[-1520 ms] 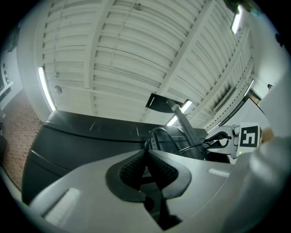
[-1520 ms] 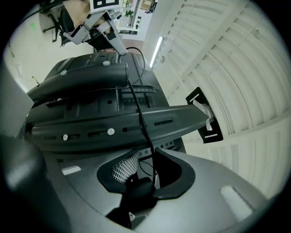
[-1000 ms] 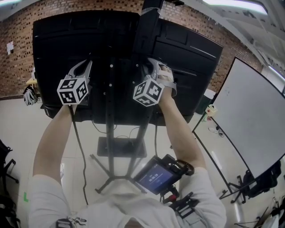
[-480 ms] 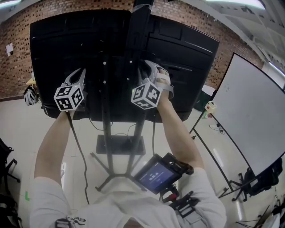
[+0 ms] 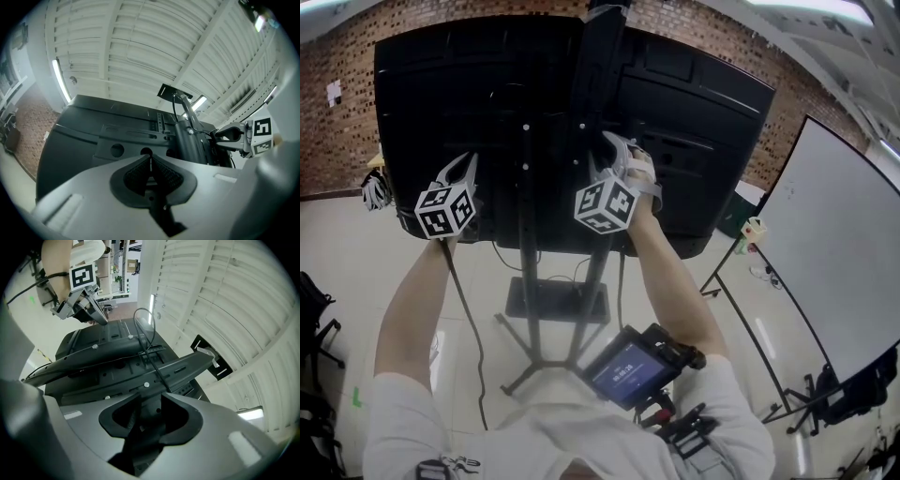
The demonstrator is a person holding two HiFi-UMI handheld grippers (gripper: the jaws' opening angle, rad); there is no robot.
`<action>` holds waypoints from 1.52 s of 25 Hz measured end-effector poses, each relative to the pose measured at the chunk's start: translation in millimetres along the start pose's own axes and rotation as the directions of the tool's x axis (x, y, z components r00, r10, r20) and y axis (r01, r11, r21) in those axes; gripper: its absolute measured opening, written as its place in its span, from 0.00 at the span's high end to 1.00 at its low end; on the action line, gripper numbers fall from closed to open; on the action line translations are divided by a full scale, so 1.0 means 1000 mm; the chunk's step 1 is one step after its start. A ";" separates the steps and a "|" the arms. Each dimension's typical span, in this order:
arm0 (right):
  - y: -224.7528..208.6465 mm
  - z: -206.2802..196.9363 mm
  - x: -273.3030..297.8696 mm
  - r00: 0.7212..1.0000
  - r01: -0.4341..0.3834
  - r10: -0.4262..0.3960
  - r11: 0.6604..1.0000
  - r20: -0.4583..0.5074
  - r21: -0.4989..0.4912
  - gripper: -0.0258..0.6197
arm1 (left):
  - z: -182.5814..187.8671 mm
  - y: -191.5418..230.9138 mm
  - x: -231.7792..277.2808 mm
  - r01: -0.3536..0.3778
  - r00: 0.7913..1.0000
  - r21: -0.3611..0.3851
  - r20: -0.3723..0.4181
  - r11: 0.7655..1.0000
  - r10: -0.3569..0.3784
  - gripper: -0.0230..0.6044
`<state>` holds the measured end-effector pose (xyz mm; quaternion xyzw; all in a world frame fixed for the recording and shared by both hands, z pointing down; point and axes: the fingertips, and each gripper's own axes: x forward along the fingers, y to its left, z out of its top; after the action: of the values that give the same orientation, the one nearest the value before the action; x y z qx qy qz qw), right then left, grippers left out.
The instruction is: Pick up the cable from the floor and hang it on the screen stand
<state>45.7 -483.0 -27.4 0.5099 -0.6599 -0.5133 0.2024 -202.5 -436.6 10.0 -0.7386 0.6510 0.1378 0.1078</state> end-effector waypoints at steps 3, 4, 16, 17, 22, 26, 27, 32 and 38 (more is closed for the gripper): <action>0.009 0.001 0.000 1.000 -0.015 0.015 1.000 0.009 0.004 0.73 | -0.003 0.000 -0.003 -0.010 1.000 0.005 -0.005 1.000 0.010 0.94; 0.011 0.000 -0.001 1.000 -0.019 0.019 1.000 0.012 0.008 0.73 | -0.004 0.001 -0.004 -0.014 1.000 0.003 -0.006 1.000 0.014 0.94; 0.021 -0.018 -0.034 0.997 -0.010 -0.011 0.955 0.071 0.296 0.94 | -0.021 -0.037 -0.029 -0.011 0.999 0.031 -0.031 0.999 0.012 0.96; 0.021 -0.021 -0.038 0.998 -0.020 -0.002 0.944 0.067 0.330 0.94 | -0.022 -0.041 -0.031 -0.004 0.999 0.038 -0.035 0.999 0.005 0.96; 0.015 -0.036 -0.059 0.999 -0.046 0.032 0.852 0.037 0.521 0.94 | -0.012 -0.056 -0.041 0.020 1.000 0.057 -0.025 0.998 -0.019 0.96; 0.015 -0.046 -0.087 0.998 -0.049 0.066 0.758 -0.002 0.651 0.94 | -0.002 -0.073 -0.057 0.052 0.999 0.044 -0.010 0.998 -0.051 0.96; 0.016 -0.048 -0.096 0.997 -0.041 0.070 0.739 -0.017 0.672 0.94 | -0.001 -0.078 -0.064 0.060 0.998 0.042 -0.008 0.997 -0.060 0.96; 0.021 -0.042 -0.145 0.993 0.003 0.087 0.690 -0.086 0.724 0.94 | 0.009 -0.092 -0.104 0.108 0.994 0.038 -0.008 0.993 -0.108 0.96; 0.029 -0.019 -0.221 0.986 0.036 0.095 0.693 -0.140 0.720 0.94 | 0.018 -0.111 -0.164 0.159 0.987 -0.001 -0.007 0.987 -0.159 0.96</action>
<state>135.1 -299.2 62.5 0.5787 -0.7969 -0.1663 0.0493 -112.2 -263.3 47.2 -0.7887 0.5904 0.1263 0.1158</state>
